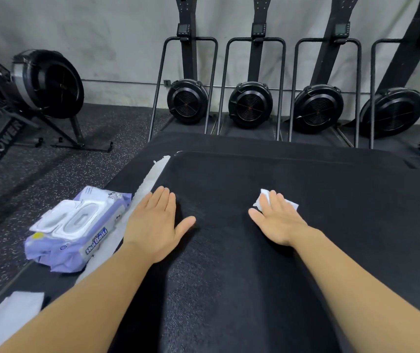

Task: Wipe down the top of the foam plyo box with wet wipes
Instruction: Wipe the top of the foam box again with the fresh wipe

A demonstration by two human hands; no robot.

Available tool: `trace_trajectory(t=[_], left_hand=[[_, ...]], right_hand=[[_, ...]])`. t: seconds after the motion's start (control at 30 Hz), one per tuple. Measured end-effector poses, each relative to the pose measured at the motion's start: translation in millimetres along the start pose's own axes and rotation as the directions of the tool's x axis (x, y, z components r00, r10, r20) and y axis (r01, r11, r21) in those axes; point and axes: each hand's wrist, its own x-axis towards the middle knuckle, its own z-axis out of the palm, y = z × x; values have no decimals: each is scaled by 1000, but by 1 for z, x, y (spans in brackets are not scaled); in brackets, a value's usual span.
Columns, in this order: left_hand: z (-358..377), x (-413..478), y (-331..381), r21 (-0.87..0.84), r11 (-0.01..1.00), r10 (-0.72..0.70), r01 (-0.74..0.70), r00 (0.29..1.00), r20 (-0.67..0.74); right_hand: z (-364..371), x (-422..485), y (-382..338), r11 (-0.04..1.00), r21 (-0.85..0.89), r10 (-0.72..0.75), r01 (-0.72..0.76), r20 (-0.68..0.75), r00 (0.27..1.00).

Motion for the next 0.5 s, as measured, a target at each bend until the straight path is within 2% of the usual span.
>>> trace_trajectory(t=[0.1, 0.2, 0.37, 0.5], left_hand=[[-6, -19, -6, -118, 993, 30, -28, 999, 14], [-10, -48, -16, -207, 977, 67, -53, 996, 63], [-23, -83, -20, -138, 990, 64, -39, 981, 181], [-29, -93, -14, -93, 996, 23, 2, 964, 266]], right_hand=[[4, 0, -30, 997, 12, 74, -74, -53, 996], [15, -2, -71, 998, -56, 32, -42, -173, 984], [33, -3, -142, 988, -102, -118, 114, -40, 992], [35, -8, -160, 962, -65, -259, 264, 73, 963]])
